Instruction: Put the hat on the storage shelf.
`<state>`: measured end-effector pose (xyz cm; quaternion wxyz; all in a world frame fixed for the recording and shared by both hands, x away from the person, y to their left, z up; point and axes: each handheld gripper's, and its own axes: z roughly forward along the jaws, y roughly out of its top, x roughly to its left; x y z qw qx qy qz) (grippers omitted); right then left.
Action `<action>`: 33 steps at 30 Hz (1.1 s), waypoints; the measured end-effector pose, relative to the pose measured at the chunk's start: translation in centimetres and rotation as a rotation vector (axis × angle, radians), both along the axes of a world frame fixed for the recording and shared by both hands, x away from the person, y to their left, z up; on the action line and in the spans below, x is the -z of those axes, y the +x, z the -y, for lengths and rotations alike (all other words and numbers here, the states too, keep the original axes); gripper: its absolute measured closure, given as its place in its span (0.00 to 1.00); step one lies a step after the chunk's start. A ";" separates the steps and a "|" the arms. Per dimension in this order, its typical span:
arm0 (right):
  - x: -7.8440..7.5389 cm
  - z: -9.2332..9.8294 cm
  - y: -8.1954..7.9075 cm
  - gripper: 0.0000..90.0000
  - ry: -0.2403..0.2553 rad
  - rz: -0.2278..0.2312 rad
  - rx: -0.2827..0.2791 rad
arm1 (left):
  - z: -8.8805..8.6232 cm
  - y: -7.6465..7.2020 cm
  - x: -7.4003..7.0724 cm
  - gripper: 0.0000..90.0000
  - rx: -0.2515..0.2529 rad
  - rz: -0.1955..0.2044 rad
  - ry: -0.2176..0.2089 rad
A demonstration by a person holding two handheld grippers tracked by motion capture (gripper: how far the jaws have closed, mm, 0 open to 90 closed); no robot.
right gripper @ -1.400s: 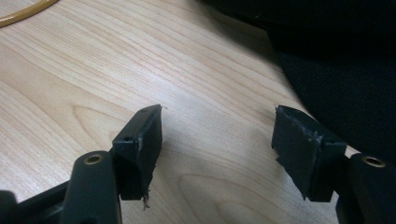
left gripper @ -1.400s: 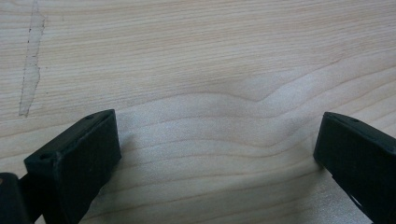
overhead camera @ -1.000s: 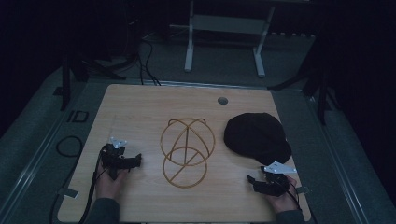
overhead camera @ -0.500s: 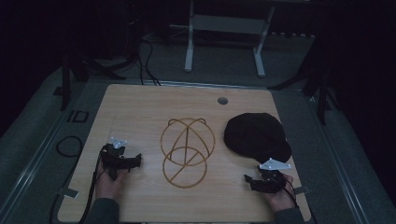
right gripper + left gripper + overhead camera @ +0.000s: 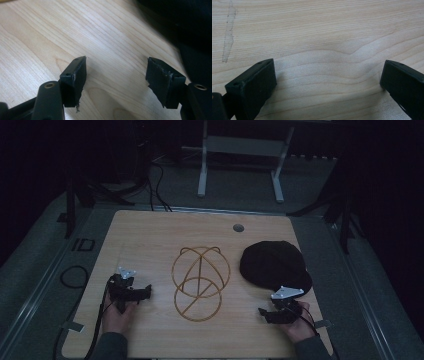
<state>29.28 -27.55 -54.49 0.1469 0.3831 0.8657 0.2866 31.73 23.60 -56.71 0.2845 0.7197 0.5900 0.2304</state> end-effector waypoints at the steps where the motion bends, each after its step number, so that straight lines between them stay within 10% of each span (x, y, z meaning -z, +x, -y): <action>1: -0.1 -0.2 0.1 0.37 -0.014 -0.004 -0.011 | 0.0 0.0 0.0 0.00 0.000 0.000 0.000; 33: -6.7 -3.2 2.9 0.40 -0.190 0.048 -0.200 | 0.0 0.0 0.0 0.00 -0.001 0.000 -0.002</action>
